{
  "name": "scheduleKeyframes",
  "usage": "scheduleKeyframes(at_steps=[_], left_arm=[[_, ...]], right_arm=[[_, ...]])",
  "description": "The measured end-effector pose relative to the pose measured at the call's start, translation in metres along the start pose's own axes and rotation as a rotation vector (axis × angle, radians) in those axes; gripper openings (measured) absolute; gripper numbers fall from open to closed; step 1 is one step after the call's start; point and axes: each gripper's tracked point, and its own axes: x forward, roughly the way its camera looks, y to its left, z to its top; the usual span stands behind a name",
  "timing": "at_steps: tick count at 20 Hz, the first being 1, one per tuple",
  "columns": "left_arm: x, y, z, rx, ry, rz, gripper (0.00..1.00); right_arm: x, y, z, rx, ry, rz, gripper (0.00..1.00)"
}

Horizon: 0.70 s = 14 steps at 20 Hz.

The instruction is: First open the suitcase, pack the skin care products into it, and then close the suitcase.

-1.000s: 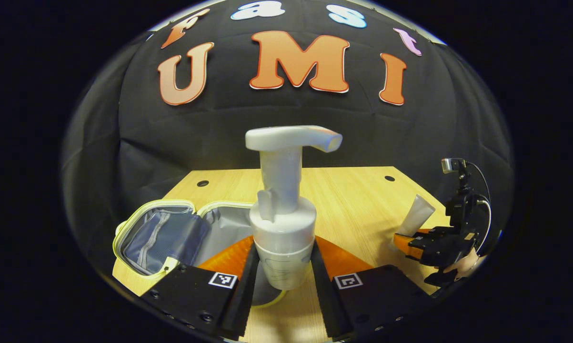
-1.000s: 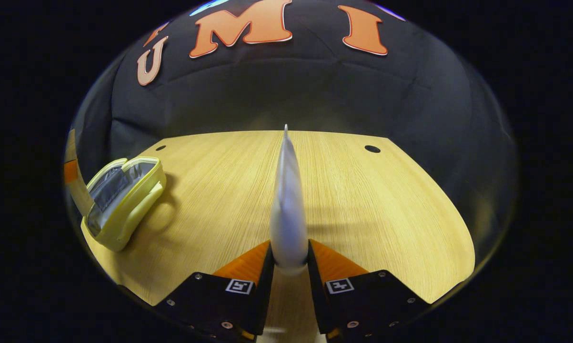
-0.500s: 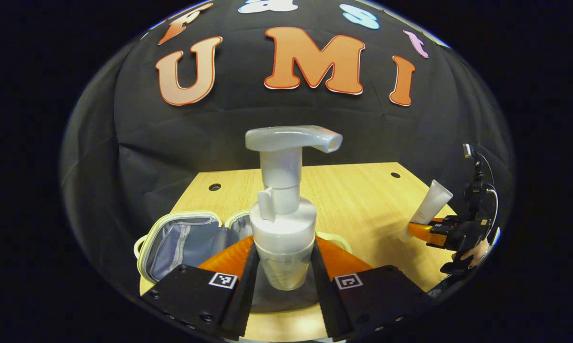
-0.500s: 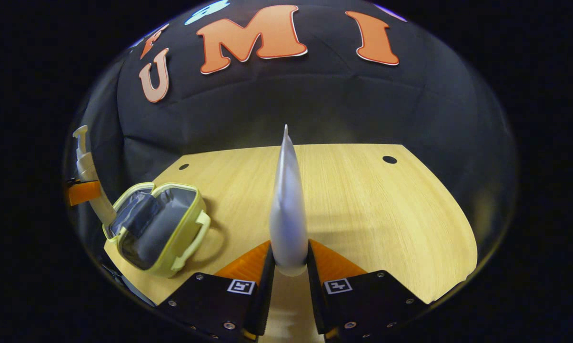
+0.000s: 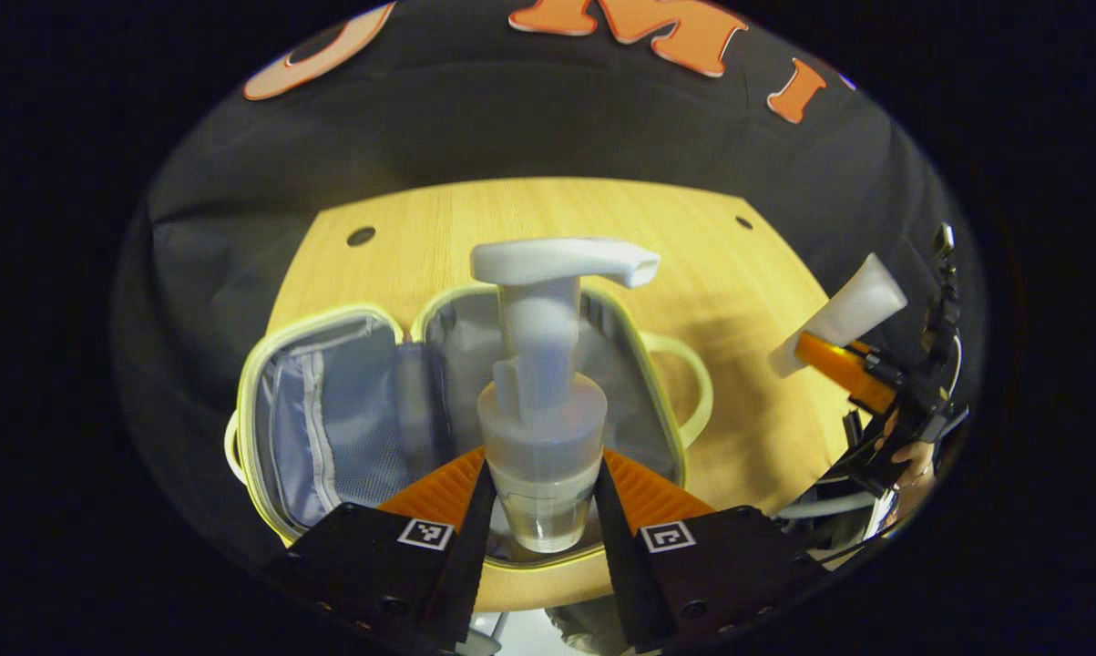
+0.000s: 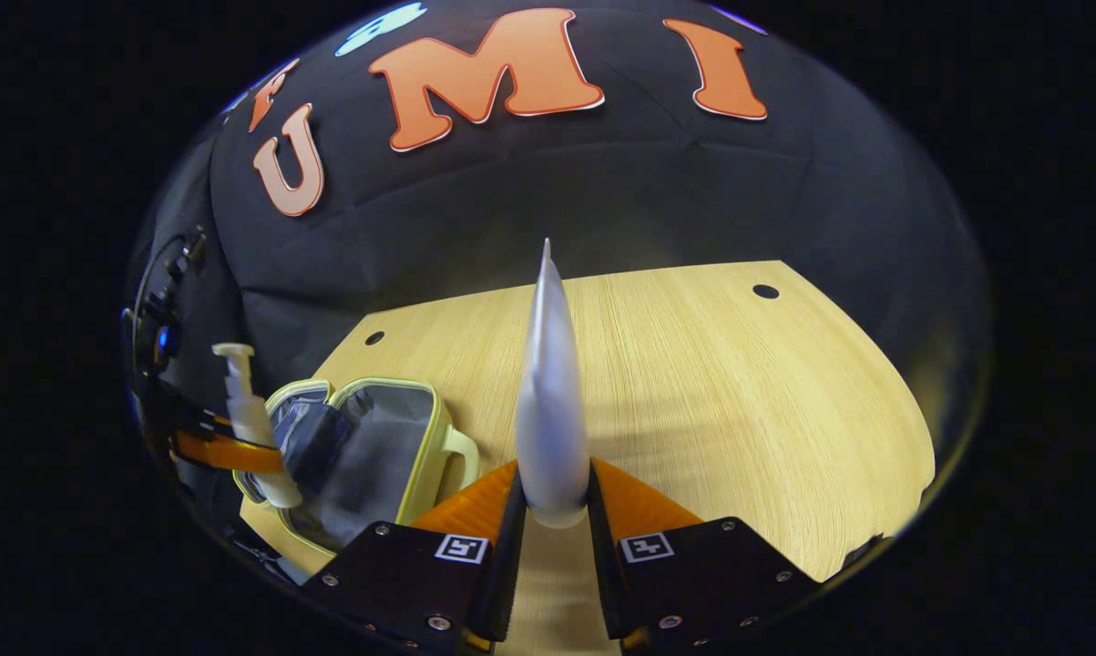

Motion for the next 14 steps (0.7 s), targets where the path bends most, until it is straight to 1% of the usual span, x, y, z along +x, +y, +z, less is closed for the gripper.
scheduleKeyframes(at_steps=[2, 4, 5, 6, 7, 9, 11, 13, 14], left_arm=[[0.022, 0.007, -0.008, -0.021, 0.062, 0.002, 0.6], [0.041, 0.012, -0.014, -0.035, 0.109, 0.0, 0.6], [0.048, 0.015, -0.016, -0.032, 0.132, 0.001, 0.59], [0.056, 0.018, -0.02, -0.025, 0.151, 0.012, 0.61], [0.063, 0.02, -0.021, -0.01, 0.164, 0.024, 0.6], [0.069, 0.019, -0.017, 0.009, 0.159, 0.033, 0.6], [0.075, 0.022, -0.014, 0.005, 0.147, 0.039, 0.61], [0.076, 0.025, -0.012, 0.003, 0.138, 0.051, 0.59], [0.077, 0.027, -0.011, 0.004, 0.129, 0.057, 0.62]], right_arm=[[-0.003, -0.002, -0.005, 0.042, 0.03, -0.01, 0.39], [-0.005, -0.003, -0.002, 0.055, 0.025, -0.019, 0.39], [-0.005, -0.007, -0.001, 0.052, 0.024, -0.029, 0.39], [-0.005, -0.008, -0.001, 0.048, 0.023, -0.034, 0.39], [-0.007, -0.009, 0.0, 0.05, 0.022, -0.04, 0.39], [-0.008, -0.011, -0.002, 0.052, 0.031, -0.046, 0.39], [-0.008, -0.012, -0.003, 0.047, 0.035, -0.049, 0.39], [-0.008, -0.011, -0.004, 0.046, 0.04, -0.049, 0.39], [-0.008, -0.01, -0.003, 0.046, 0.041, -0.047, 0.39]])
